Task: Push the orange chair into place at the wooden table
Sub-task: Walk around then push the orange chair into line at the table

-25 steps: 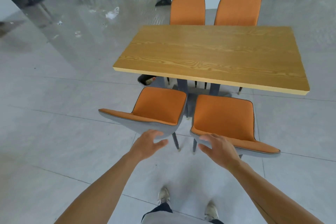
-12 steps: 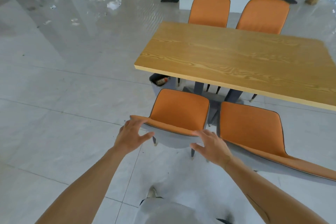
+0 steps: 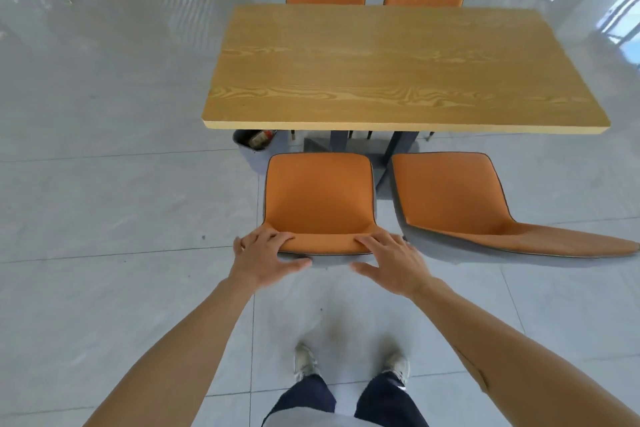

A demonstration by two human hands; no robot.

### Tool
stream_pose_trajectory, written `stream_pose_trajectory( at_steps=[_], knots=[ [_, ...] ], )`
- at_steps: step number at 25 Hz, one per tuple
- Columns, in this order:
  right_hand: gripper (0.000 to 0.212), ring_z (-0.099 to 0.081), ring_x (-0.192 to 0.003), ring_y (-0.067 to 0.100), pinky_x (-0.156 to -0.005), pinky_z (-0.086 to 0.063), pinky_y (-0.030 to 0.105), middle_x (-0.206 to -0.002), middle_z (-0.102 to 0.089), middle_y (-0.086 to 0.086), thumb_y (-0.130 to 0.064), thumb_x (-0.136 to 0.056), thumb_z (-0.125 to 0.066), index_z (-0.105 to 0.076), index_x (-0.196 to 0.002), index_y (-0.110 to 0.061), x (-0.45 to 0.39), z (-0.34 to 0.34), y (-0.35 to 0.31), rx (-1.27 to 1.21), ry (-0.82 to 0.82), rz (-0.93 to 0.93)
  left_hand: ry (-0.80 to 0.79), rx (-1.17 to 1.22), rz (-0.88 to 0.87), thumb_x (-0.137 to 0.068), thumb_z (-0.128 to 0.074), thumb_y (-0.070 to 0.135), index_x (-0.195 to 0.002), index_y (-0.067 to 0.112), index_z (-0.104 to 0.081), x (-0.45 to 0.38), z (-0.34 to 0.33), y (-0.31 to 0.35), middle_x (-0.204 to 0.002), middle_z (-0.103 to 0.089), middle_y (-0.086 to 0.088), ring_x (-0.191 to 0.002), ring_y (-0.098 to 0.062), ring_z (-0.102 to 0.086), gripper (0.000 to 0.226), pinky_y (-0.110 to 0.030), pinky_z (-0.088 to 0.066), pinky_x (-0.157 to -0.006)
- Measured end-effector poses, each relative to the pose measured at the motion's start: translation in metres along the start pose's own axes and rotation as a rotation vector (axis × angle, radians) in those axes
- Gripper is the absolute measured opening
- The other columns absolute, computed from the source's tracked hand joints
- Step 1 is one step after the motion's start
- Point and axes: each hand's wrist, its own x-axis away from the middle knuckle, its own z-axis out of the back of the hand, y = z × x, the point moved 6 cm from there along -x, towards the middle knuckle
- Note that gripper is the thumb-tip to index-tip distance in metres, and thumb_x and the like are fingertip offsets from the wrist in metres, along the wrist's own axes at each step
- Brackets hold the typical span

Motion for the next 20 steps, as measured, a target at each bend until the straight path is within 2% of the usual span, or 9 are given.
stream_pose_trajectory(
  at_steps=[4, 8, 14, 20],
  knots=[
    [0.067, -0.038, -0.132, 0.025, -0.111, -0.026, 0.047, -0.140, -0.046, -0.008, -0.081, -0.081, -0.035, -0.037, -0.137, -0.044, -0.012, -0.015, 0.003, 0.006, 0.010, -0.035, 0.020, -0.105, -0.057, -0.063, -0.027, 0.098, -0.133, 0.048, -0.043, -0.013, 0.003, 0.002, -0.141, -0.046, 0.011, -0.129, -0.020, -0.040, 0.087, -0.048, -0.029, -0.105],
    [0.078, -0.044, -0.127, 0.024, -0.108, -0.025, 0.049, -0.131, -0.055, -0.012, -0.094, -0.068, -0.025, -0.048, -0.126, -0.047, -0.022, -0.018, 0.003, -0.032, 0.120, -0.047, 0.095, -0.094, -0.090, -0.062, -0.026, 0.099, -0.130, 0.047, -0.046, -0.015, 0.005, 0.003, -0.136, -0.052, 0.011, -0.125, -0.020, -0.046, 0.087, -0.046, -0.034, -0.103],
    [0.077, -0.053, -0.117, 0.024, -0.099, -0.035, 0.047, -0.121, -0.064, -0.012, -0.092, -0.072, -0.022, -0.057, -0.118, -0.041, -0.017, -0.015, 0.001, -0.011, 0.180, -0.006, 0.131, -0.076, -0.081, -0.062, -0.026, 0.099, -0.126, 0.047, -0.049, -0.011, 0.003, 0.006, -0.133, -0.054, 0.013, -0.123, -0.018, -0.048, 0.085, -0.046, -0.034, -0.101],
    [0.078, -0.058, -0.106, 0.024, -0.101, -0.034, 0.045, -0.105, -0.069, -0.008, -0.089, -0.074, -0.023, -0.066, -0.110, -0.036, 0.007, -0.014, 0.015, -0.018, 0.238, -0.007, 0.265, -0.033, -0.078, -0.061, -0.023, 0.100, -0.113, 0.043, -0.062, 0.010, -0.015, 0.025, -0.118, -0.062, 0.016, -0.114, -0.014, -0.053, 0.086, -0.045, -0.036, -0.094]
  ],
)
